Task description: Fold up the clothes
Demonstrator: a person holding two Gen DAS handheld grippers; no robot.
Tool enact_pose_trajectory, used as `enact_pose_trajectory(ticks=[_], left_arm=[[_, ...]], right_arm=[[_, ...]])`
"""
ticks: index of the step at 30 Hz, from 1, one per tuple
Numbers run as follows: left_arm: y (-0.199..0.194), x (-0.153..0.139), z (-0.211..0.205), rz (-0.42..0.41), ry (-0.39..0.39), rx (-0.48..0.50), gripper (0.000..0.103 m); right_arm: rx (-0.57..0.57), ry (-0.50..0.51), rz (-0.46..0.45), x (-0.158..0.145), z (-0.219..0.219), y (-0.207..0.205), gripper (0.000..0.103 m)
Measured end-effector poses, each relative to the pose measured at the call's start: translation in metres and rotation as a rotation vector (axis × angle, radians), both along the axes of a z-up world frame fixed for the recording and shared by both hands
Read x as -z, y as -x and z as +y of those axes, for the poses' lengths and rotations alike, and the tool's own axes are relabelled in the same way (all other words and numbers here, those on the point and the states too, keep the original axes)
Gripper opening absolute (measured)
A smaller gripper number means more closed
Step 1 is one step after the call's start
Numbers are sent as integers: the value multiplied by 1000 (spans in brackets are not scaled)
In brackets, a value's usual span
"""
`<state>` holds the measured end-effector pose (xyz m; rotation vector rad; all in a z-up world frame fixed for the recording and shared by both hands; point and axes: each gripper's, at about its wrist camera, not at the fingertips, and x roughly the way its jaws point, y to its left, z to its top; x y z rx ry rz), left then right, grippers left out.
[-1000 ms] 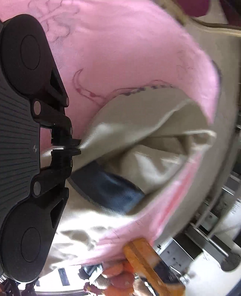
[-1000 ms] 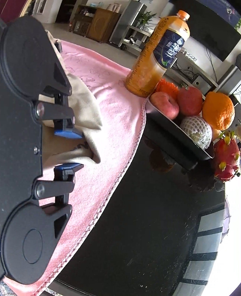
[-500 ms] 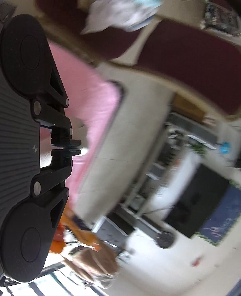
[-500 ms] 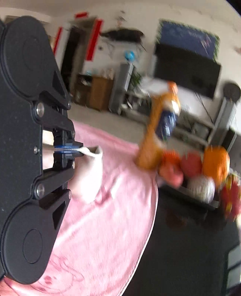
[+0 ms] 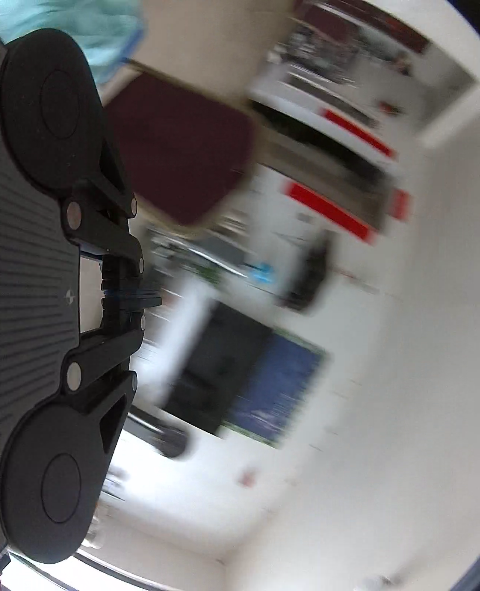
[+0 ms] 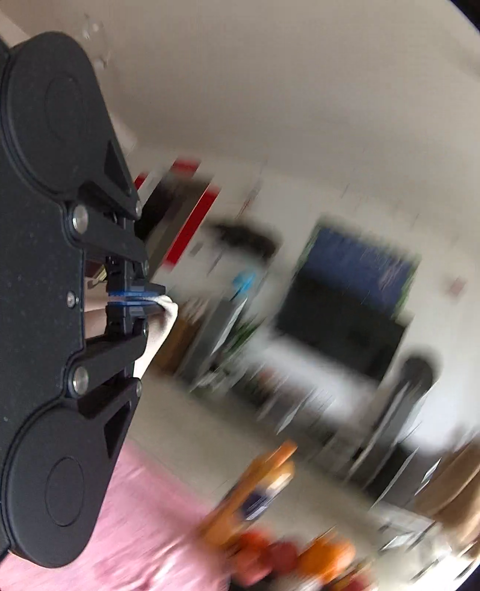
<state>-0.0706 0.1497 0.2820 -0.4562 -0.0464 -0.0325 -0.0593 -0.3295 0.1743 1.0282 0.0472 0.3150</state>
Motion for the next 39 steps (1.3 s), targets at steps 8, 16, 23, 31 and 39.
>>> enact_pose_trajectory(ticks=[8,16,23,31,39], left_arm=[[-69,86,-70,422,-201,171,0],[-122,291,-150,898,-245,450,7],[-136,384,-190,1131,66,643,25],[-172,401,-237,1134,39,609,32],[-215,410,-281,1100,-92,522,39]], right_arm=[[111,309,243,-13,32,-39,2],[330,237,535,99,-57,-60,2],[416,107,631,184,-122,-31,2],[385,50,624,221,-149,-46,2],[340,21,678,247,-165,-84,2]])
